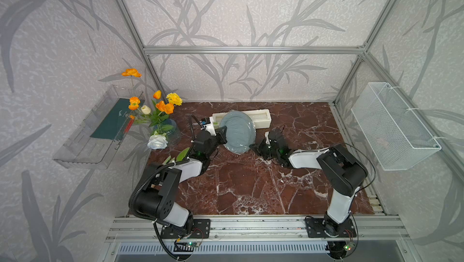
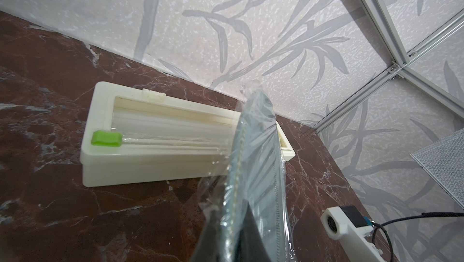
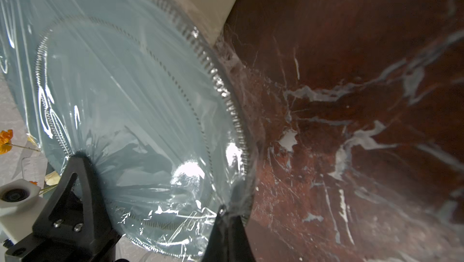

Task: Wrap the plate with plastic wrap
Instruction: Cover the plate with plastic wrap.

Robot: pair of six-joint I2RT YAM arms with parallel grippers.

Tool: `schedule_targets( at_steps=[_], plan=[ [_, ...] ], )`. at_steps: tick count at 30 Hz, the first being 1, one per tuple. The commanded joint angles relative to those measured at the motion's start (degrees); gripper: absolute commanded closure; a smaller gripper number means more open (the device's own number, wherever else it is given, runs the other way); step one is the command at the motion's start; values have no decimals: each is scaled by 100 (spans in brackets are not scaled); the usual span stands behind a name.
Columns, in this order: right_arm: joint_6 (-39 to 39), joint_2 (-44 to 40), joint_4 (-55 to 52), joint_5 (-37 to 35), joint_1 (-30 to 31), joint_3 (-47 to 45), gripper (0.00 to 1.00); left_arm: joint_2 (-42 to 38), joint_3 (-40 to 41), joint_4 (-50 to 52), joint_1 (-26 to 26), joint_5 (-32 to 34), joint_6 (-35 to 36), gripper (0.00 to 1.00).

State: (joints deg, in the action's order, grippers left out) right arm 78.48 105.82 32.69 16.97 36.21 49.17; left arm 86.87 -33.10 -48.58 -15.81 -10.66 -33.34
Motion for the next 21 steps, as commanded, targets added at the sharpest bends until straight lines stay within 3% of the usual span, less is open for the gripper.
schedule_targets(
  at_steps=[1, 8, 11, 15, 21],
  plan=[
    [95, -83, 188, -57, 28, -160, 100, -154, -144, -1258, 17, 236, -392, 100],
    [-96, 76, 179, -122, 32, -173, 100, -329, -151, -1260, 17, 236, -476, 100],
    [-13, 267, 639, -102, 38, -216, 100, -447, -144, -1292, 15, 241, -541, 100],
    [290, 431, 1586, -175, 40, -432, 89, -604, -62, -1394, 17, 382, -571, 100],
    [56, 78, 1049, -293, 4, -584, 78, -807, -56, -1260, 17, 482, -472, 100]
  ],
)
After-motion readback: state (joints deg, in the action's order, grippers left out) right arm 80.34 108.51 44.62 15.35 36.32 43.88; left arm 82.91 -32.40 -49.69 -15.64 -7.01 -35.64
